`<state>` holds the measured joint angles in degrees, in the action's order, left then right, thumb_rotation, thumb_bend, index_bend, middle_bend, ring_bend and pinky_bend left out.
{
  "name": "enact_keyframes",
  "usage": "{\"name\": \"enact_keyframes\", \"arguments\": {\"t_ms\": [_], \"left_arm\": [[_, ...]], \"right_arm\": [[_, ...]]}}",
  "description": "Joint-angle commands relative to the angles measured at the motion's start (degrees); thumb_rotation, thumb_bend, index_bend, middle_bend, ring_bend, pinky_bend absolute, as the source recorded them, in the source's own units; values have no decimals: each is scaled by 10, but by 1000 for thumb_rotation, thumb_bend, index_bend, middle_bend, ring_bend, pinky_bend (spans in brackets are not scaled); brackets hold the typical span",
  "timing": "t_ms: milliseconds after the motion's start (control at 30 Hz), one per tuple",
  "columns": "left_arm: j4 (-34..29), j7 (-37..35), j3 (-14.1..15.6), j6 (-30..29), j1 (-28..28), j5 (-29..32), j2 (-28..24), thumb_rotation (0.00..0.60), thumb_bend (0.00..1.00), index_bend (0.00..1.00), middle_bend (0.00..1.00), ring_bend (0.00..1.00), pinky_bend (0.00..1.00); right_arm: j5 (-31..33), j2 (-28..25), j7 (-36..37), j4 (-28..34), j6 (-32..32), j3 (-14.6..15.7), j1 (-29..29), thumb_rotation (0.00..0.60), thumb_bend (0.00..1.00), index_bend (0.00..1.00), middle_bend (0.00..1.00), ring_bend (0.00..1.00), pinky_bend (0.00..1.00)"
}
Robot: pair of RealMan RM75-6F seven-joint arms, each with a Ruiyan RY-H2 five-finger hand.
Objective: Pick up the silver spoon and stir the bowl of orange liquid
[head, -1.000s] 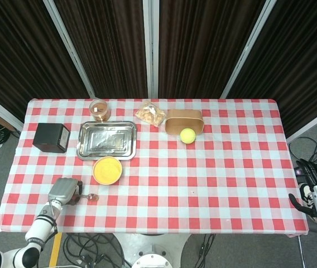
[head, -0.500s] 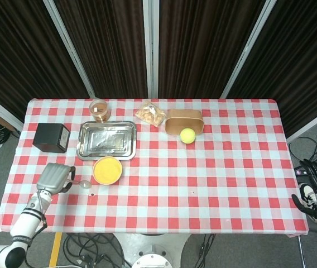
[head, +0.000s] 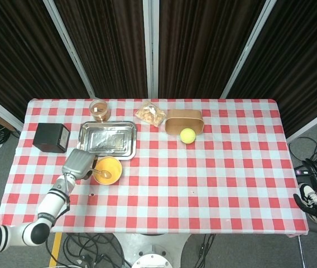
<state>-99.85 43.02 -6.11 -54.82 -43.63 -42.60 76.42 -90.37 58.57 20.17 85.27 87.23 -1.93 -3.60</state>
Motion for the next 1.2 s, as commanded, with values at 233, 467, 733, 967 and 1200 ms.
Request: {"name": "enact_keyframes", "arguments": {"t_ms": [233,467,733,967,1200], "left_arm": [[24,46,15,-20,-35,57,31,600,411,521,960,942,944],[9,42,26,-25,-42,49,22,600,408,384,953,941,943],[19,32,34,-43,-40,36,25,600,374,452,955,941,944],[39,20,40,-51,-35,29,39,600,351,506,960,945,947],[50,9,43,-51,-31,25,47,600,307,539,964,947,951]], "right_arm": [[3,-1,1,-1,0,-1,0,600,270,0,54,0,0],[3,-2,-4,3,-1,-3,-1,600,273,0,54,0,0],[11,-14,-11,12,8,-14,0,600,272,0,54,0,0],[13,-16,-15,18,6,-15,-1,600,273,0,54,0,0],[14,-13,-15,17,3,-13,0,600,273,0,54,0,0]]}}
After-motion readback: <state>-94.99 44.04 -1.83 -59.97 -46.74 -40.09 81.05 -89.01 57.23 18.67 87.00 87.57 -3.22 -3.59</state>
